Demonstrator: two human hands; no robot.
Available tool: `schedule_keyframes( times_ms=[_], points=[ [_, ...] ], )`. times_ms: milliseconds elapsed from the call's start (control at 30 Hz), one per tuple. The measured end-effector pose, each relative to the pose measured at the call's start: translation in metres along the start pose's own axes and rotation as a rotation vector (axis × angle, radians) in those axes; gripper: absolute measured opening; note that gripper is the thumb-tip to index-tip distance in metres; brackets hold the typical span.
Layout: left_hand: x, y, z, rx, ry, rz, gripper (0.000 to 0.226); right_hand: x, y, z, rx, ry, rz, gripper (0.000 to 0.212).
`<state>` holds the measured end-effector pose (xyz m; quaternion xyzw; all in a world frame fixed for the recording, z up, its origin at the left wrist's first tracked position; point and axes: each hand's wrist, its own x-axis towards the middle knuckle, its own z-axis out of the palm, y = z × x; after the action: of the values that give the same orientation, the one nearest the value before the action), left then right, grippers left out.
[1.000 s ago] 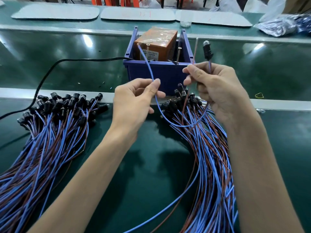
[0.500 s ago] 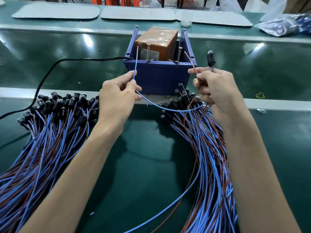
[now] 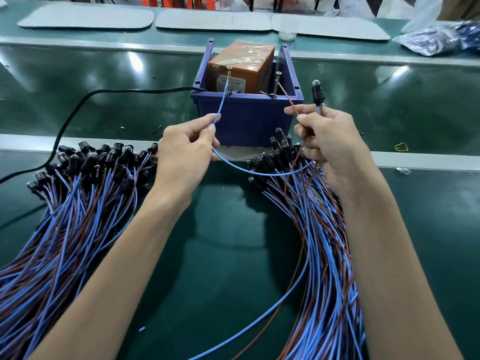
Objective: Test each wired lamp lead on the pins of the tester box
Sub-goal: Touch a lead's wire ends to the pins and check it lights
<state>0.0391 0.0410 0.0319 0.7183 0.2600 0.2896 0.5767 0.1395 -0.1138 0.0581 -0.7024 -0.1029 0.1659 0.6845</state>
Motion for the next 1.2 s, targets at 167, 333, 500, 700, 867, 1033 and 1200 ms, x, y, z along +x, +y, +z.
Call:
schedule_keyframes(
  times_ms=[167, 333, 500, 700, 867, 1033, 1200],
  points=[
    [0.000, 0.001, 0.000, 0.000, -0.001, 0.000, 0.026, 0.001, -0.001, 0.000, -0.005, -0.014, 0.010, 0.026],
    [-0.002, 0.004, 0.000, 0.033, -0.010, 0.003, 0.027, 0.001, -0.001, 0.000, -0.007, -0.024, 0.003, 0.026],
    [-0.005, 0.006, 0.002, 0.050, -0.037, 0.000, 0.027, 0.000, -0.001, -0.002, 0.000, -0.027, -0.001, 0.026],
    [-0.009, 0.007, 0.003, 0.057, -0.063, 0.005, 0.029, -0.001, -0.002, -0.003, -0.004, -0.033, -0.007, 0.026],
    [-0.010, 0.009, 0.004, 0.061, -0.069, 0.000, 0.027, -0.001, -0.002, -0.003, -0.009, -0.037, -0.015, 0.026],
    [-0.011, 0.009, 0.005, 0.072, -0.073, 0.000, 0.026, -0.001, -0.002, -0.003, -0.024, -0.043, -0.017, 0.026],
    [-0.012, 0.008, 0.006, 0.085, -0.081, 0.011, 0.026, -0.002, -0.003, -0.004, -0.025, -0.049, -0.023, 0.026]
  ],
)
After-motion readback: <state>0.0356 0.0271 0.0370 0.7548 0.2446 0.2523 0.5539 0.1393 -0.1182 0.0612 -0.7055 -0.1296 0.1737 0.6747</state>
